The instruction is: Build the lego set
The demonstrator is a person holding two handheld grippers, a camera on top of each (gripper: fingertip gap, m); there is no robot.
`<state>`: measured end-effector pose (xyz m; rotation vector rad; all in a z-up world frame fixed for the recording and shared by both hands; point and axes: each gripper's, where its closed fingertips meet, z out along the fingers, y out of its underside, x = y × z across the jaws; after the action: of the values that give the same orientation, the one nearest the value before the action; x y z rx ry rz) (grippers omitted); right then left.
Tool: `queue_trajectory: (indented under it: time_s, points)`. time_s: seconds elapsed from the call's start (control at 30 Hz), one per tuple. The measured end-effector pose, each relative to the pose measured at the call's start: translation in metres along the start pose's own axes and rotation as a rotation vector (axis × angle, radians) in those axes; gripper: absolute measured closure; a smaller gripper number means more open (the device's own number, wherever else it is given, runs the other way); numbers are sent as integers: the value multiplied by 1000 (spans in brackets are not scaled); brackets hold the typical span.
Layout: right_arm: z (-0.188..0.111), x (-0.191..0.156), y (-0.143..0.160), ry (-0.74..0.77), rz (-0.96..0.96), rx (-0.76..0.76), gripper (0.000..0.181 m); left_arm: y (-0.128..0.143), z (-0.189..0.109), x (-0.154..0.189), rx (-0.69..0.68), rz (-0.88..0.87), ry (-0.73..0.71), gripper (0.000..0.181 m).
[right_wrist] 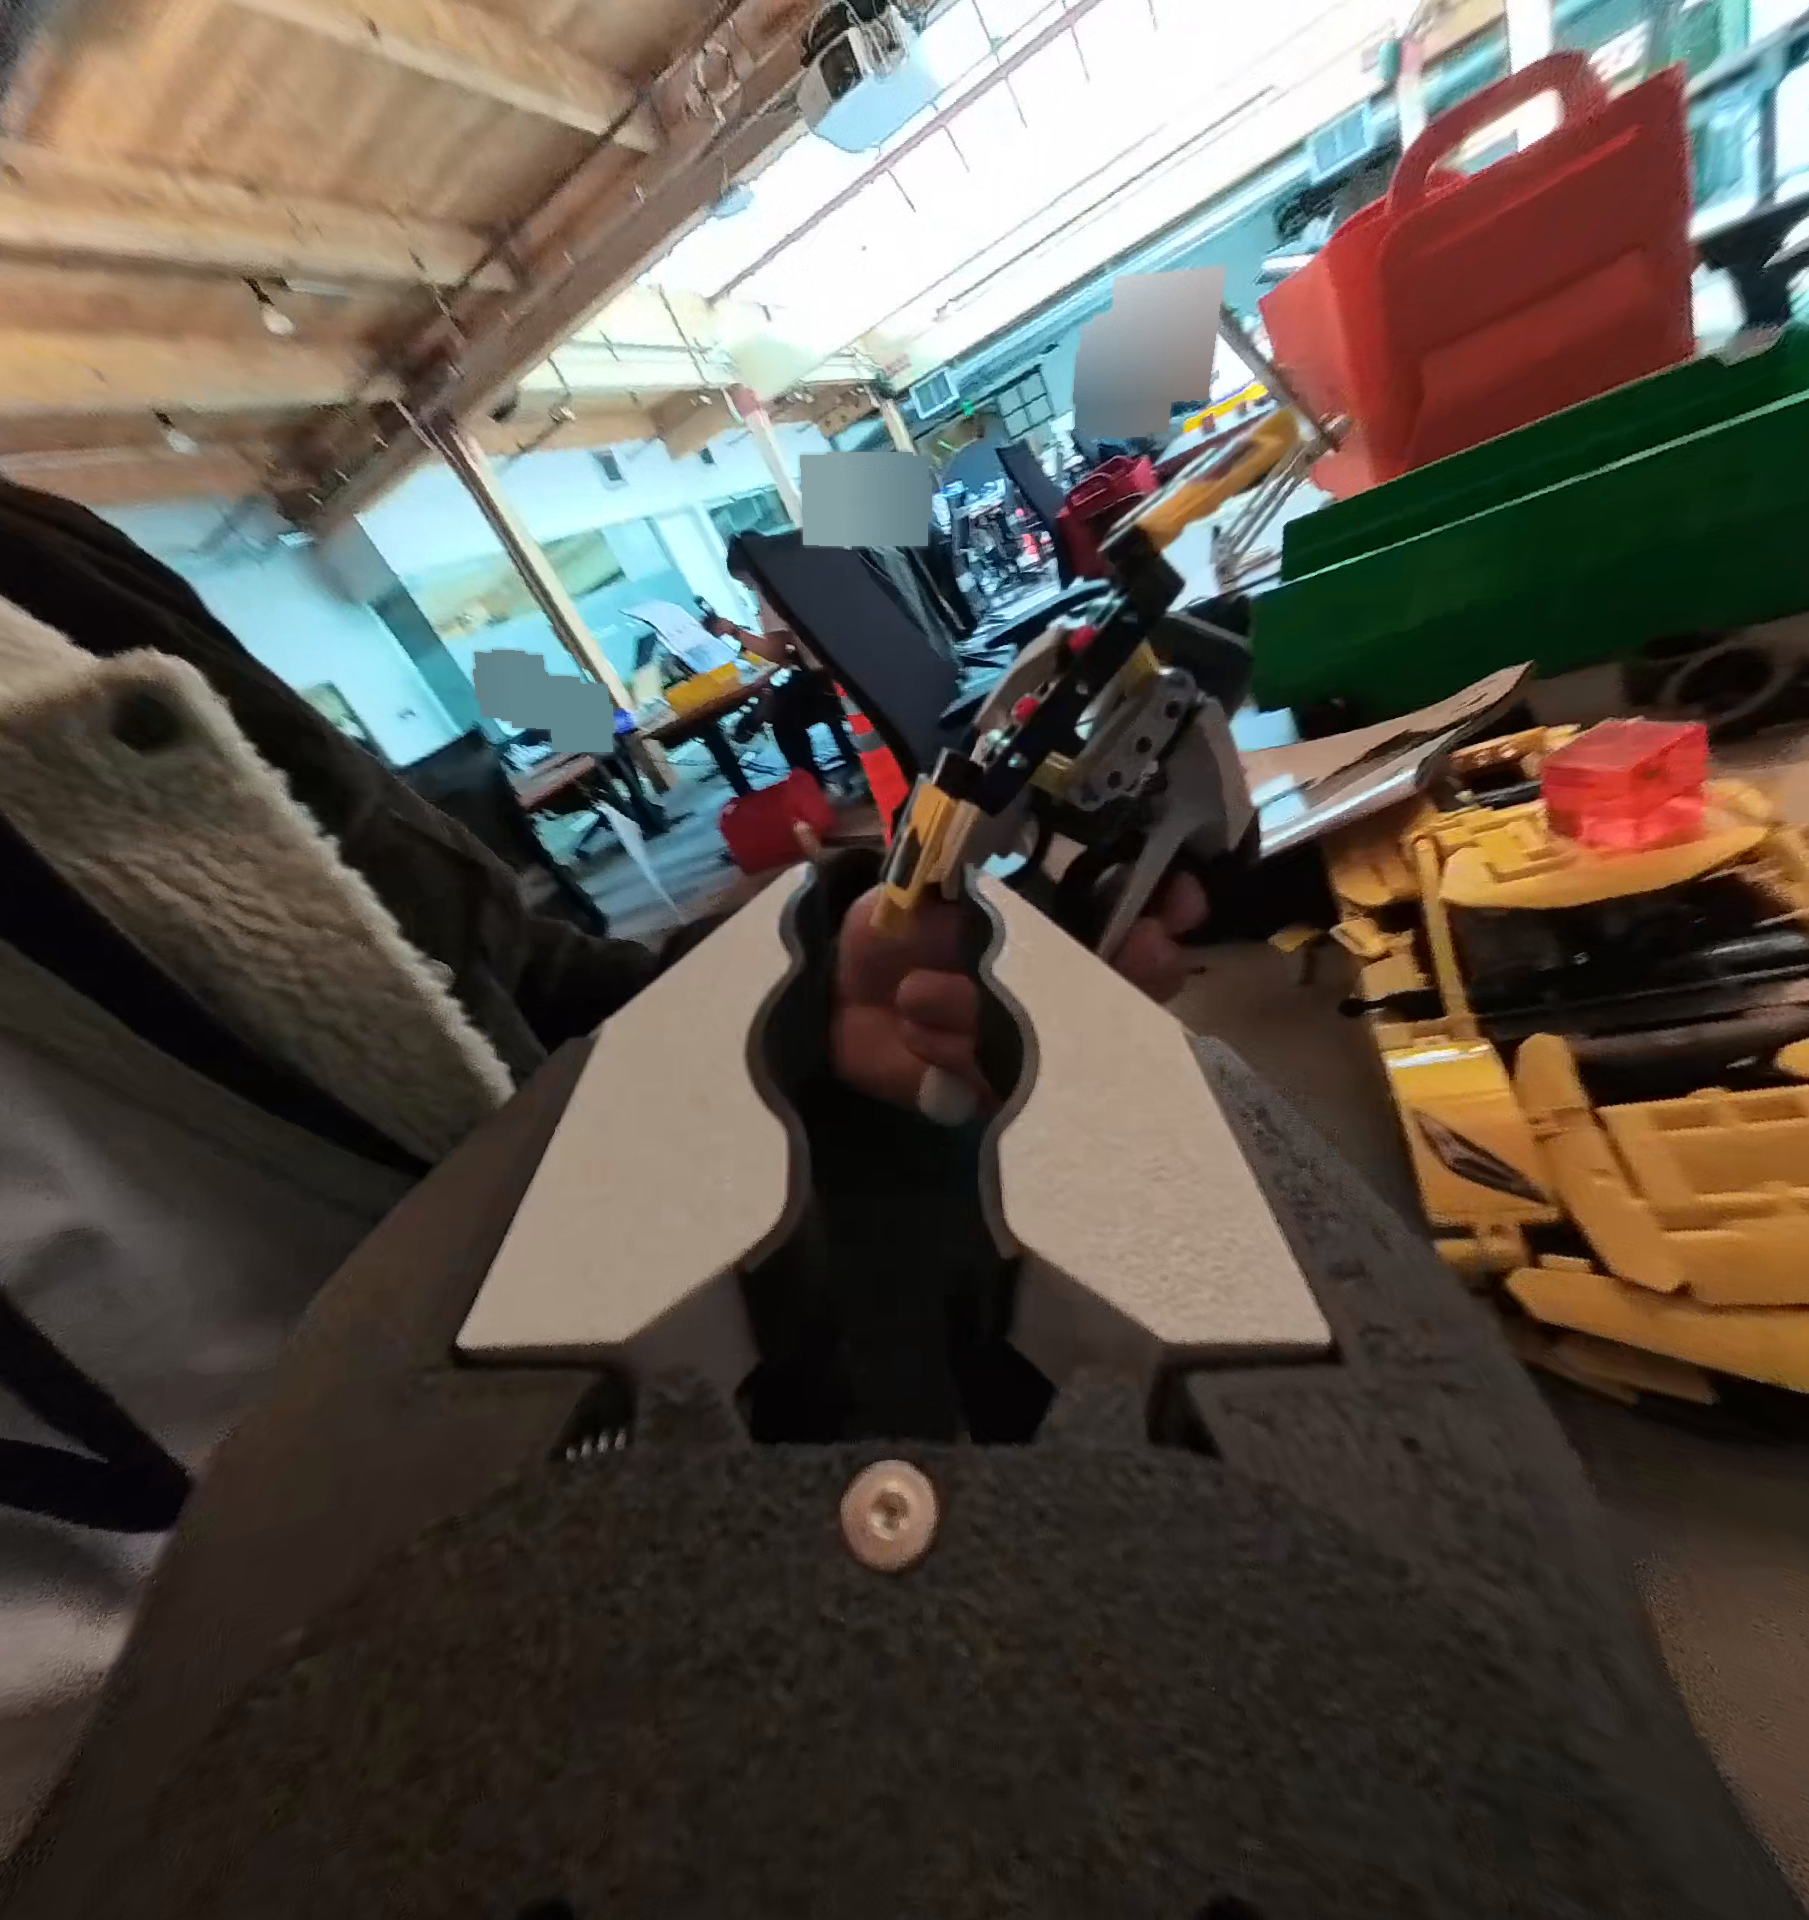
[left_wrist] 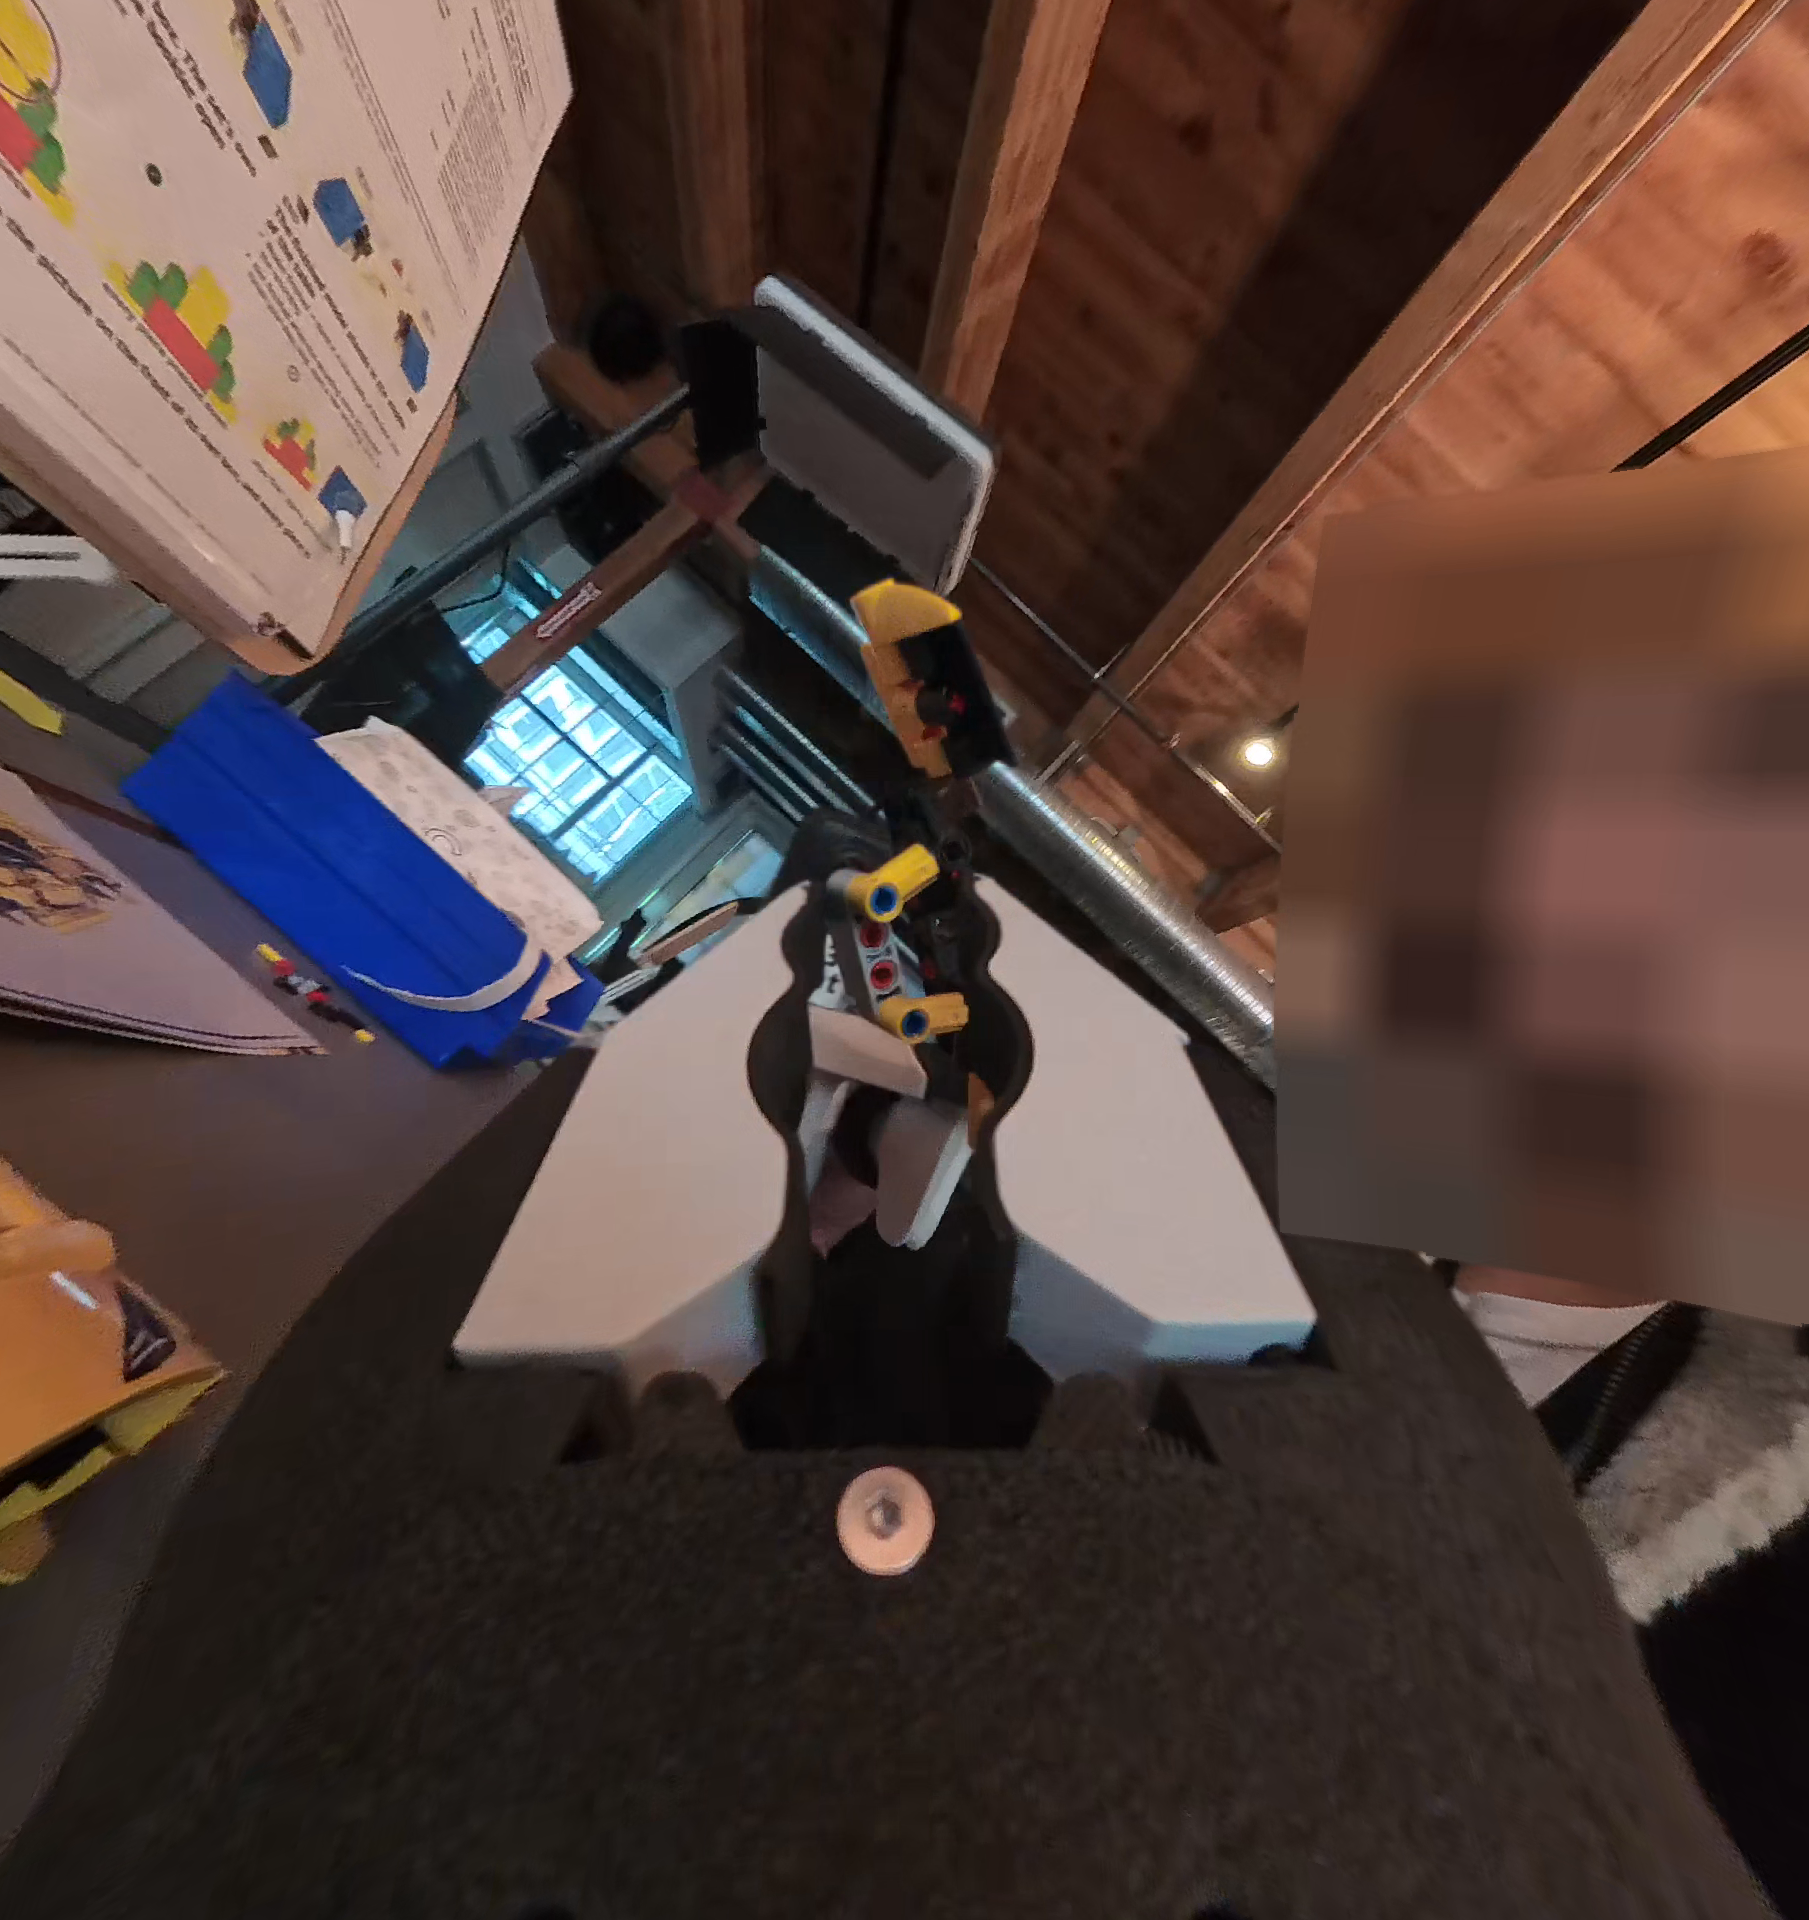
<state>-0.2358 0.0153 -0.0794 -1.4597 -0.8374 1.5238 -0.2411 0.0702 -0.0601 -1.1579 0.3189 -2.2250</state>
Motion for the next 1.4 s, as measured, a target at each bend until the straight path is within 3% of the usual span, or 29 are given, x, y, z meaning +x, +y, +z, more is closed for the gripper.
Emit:
queue_trajectory:
  time_s: [0.23, 0.4, 0.7, 0.9, 1.13, 1.27, 1.4]
  points:
    - [3, -6, 5, -127, 206, 9, 163, 2, 4, 2, 2, 40, 11, 158]
    - [0, -2, 3, -107, 201, 13, 178, 5, 5, 4, -18, 95, -15, 157]
    - [5, -2, 10, -109, 230, -7, 163, 7, 5, 3, 15, 121, -49, 157]
    - [5, -6, 10, -138, 227, -9, 175, 9, 7, 6, 24, 119, -38, 157]
    - [-5, -29, -15, -372, 418, 115, 176, 15, 13, 36, 5, 64, 176, 150]
    - [-7, -38, -18, -452, 470, 120, 175, 29, 20, 38, -68, 78, 176, 141]
    - [-5, -50, -9, -504, 469, 42, 175, 40, 24, 36, -120, -30, 198, 126]
